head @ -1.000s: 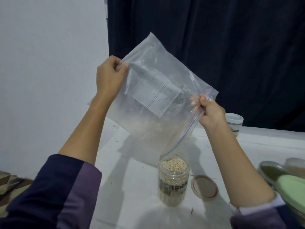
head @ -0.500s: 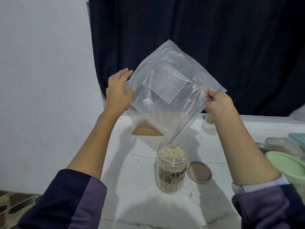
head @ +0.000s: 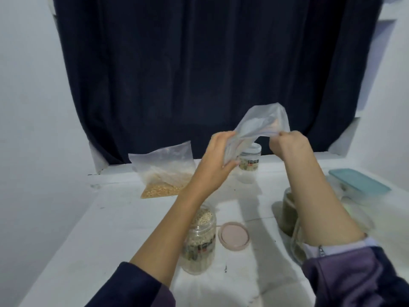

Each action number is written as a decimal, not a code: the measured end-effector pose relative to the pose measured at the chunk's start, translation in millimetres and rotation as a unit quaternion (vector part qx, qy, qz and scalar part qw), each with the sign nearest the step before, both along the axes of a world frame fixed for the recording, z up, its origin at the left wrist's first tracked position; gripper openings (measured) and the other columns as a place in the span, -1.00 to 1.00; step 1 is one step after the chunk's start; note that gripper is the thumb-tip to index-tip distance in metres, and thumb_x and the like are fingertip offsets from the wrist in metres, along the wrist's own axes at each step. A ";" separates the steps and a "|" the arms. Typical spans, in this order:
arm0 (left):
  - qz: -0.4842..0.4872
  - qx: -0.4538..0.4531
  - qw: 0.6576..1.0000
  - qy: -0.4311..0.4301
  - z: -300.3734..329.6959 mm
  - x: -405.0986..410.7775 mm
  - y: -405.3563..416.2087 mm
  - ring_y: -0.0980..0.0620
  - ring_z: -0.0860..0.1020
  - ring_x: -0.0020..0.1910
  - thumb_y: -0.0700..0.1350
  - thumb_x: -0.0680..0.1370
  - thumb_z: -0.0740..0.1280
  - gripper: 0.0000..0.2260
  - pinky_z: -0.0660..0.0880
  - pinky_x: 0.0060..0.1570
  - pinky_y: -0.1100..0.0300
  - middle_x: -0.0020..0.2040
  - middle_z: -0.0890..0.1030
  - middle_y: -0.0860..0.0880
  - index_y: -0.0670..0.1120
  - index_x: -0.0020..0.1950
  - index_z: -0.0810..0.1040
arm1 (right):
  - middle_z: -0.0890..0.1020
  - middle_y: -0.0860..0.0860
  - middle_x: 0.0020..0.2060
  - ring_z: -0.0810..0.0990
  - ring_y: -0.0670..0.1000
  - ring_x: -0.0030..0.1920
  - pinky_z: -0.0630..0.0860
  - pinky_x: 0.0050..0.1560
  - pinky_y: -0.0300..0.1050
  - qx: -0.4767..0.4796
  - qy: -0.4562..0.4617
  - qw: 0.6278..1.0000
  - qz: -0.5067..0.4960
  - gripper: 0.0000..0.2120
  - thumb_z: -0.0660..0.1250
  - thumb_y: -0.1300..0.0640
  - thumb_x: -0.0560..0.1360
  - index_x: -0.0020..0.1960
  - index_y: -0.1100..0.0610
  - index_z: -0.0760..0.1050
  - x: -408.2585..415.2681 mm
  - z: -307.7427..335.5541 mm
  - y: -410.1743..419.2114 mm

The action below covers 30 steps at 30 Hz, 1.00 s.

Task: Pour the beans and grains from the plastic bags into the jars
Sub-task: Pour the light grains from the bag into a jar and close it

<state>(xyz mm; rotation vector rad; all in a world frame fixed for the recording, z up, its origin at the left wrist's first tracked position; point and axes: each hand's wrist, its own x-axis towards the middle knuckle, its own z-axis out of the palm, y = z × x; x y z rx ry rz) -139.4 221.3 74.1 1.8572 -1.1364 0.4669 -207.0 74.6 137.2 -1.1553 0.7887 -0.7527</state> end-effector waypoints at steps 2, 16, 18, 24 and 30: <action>0.033 -0.083 0.996 -0.004 5.7 -4.6 -16.6 0.26 0.42 0.00 -0.27 0.53 0.35 -0.77 0.37 0.06 0.41 0.07 0.53 0.04 -0.17 0.18 0.53 | 0.50 0.31 0.24 0.47 0.26 0.25 0.38 0.24 0.02 0.147 -0.140 0.979 0.026 -0.74 0.15 0.28 0.58 0.22 0.35 0.45 -10.9 3.0 -20.4; 0.002 -0.358 0.923 0.143 67.7 -74.2 -174.4 -0.08 0.63 -0.21 -0.16 0.52 0.39 -0.92 0.60 -0.14 -0.02 -0.20 0.66 -0.10 0.00 -0.13 0.55 | 0.34 0.04 0.17 0.43 0.04 0.23 0.41 0.25 -0.12 -0.354 -0.183 0.917 0.007 -0.76 0.36 -0.05 0.34 -0.02 -0.03 0.51 -83.0 -2.8 -223.7; -0.012 -0.369 0.918 0.147 74.6 -88.1 -202.9 -0.05 0.63 -0.24 -0.17 0.54 0.37 -0.92 0.60 -0.18 0.02 -0.21 0.65 -0.10 0.00 -0.12 0.54 | 0.27 0.01 0.15 0.38 0.05 0.27 0.39 0.23 -0.30 -0.397 -0.193 0.897 -0.017 -0.71 0.33 0.08 0.34 0.06 0.07 0.51 -94.9 -6.5 -255.0; -0.026 -0.363 0.914 0.181 72.3 -108.3 -260.0 0.06 0.55 -0.46 -0.20 0.57 0.33 -0.97 0.48 -0.49 0.23 -0.32 0.63 -0.10 -0.12 -0.07 0.52 | 0.26 -0.02 0.22 0.28 0.06 0.31 0.24 0.34 -0.29 -0.505 -0.174 0.823 -0.192 -0.81 0.39 0.08 0.45 -0.02 0.15 0.51 -106.7 -13.4 -323.2; 0.062 -0.299 0.919 0.248 48.0 -84.7 -289.9 0.09 0.60 -0.09 -0.06 0.53 0.37 -0.83 0.55 -0.05 0.16 -0.06 0.63 0.01 -0.10 0.07 0.55 | 0.29 0.09 0.04 0.38 -0.01 0.03 0.32 0.09 -0.43 -0.527 -0.149 0.816 -0.186 -0.72 0.40 0.10 0.43 0.01 0.28 0.48 -106.3 -19.3 -352.5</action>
